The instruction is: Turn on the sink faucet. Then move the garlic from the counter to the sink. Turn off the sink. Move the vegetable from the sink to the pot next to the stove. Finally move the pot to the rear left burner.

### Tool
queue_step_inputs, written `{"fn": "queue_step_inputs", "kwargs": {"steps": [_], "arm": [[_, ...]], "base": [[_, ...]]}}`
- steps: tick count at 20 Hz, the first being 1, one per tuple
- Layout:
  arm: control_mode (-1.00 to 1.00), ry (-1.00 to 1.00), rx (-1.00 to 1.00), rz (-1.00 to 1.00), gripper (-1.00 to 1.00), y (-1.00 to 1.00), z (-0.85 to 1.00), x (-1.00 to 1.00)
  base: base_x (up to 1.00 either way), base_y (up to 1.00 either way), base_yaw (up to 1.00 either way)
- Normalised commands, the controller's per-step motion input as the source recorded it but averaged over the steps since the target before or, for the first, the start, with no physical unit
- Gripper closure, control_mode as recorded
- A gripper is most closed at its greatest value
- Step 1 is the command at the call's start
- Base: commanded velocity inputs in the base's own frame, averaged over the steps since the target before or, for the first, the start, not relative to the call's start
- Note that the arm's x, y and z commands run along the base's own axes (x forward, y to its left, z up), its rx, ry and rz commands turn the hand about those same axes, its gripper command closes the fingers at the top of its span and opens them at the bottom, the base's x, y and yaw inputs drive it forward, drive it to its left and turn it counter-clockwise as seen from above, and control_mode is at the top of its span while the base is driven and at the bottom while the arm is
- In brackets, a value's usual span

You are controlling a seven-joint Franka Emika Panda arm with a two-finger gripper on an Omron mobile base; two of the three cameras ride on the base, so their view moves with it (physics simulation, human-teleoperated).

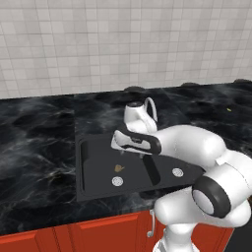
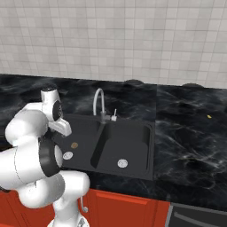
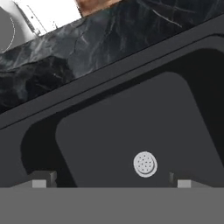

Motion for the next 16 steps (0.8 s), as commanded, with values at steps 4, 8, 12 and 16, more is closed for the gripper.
{"fn": "queue_step_inputs", "kwargs": {"steps": [4, 8, 12, 16], "arm": [[-1.00, 0.00, -0.02, 0.00, -1.00, 0.00, -0.25, 0.41], [-1.00, 0.00, 0.00, 0.00, -1.00, 0.00, -0.23, 0.48], [-1.00, 0.00, 0.00, 0.00, -1.00, 0.00, -0.27, 0.48], [-1.00, 0.00, -0.03, 0.00, -1.00, 0.00, -0.37, 0.40]], "base": [[0.00, 0.00, 0.00], [0.00, 0.00, 0.00], [0.00, 0.00, 0.00], [0.00, 0.00, 0.00]]}}
